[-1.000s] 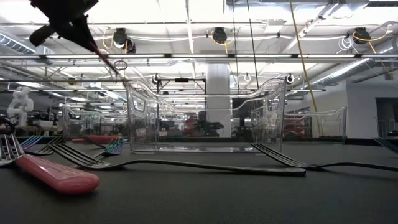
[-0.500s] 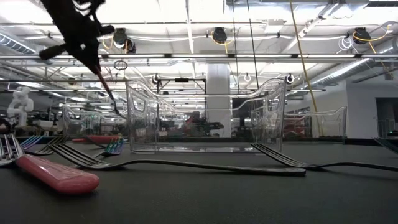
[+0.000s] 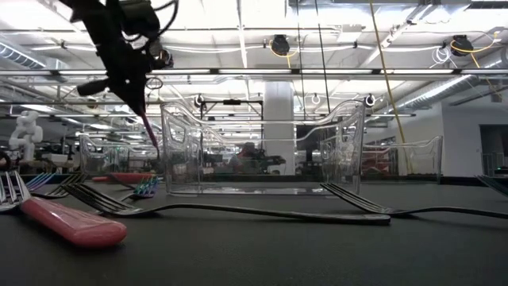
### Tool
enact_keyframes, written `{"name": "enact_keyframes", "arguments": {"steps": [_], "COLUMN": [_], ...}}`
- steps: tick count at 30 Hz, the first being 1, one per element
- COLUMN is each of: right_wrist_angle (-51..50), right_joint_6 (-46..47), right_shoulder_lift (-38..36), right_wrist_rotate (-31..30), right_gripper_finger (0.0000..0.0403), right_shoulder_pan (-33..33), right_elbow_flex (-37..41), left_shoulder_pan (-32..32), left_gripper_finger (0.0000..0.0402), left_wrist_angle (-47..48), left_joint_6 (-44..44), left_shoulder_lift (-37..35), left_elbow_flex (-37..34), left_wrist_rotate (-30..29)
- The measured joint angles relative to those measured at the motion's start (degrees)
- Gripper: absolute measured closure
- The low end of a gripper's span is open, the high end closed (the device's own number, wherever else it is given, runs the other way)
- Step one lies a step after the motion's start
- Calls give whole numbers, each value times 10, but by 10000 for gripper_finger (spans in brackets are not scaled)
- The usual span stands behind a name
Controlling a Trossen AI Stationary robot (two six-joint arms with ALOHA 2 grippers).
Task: Sort silverware by color (type)
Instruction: Put the pink fork into the left transparent bin
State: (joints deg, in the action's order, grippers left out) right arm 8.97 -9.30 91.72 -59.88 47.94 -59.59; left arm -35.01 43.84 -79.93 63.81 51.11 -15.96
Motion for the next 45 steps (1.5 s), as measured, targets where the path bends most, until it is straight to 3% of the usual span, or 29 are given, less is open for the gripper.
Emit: {"name": "enact_keyframes", "arguments": {"steps": [5, 12, 20, 31, 36, 45], "right_wrist_angle": [0, 0, 0, 0, 0, -1], "right_joint_6": [5, 7, 12, 22, 26, 26], "right_shoulder_lift": [0, 0, 0, 0, 0, 0], "right_wrist_rotate": [0, -1, 0, 1, 1, 1], "right_gripper_finger": [239, 239, 239, 239, 239, 239], "right_shoulder_pan": [0, 0, 0, 0, 0, 0], "right_elbow_flex": [0, 0, 0, 0, 0, 0], "left_shoulder_pan": [-2, -3, -3, -24, -41, -44], "left_gripper_finger": [343, 343, 342, 337, 304, 196], "left_wrist_angle": [-23, -38, -40, -21, -23, 10], "left_joint_6": [1, 1, 71, 149, 182, 221], "left_shoulder_lift": [45, 89, 104, 95, 95, 95], "left_elbow_flex": [0, 0, 0, 0, 0, 0], "left_wrist_rotate": [-6, -34, -142, -146, -157, -212]}}
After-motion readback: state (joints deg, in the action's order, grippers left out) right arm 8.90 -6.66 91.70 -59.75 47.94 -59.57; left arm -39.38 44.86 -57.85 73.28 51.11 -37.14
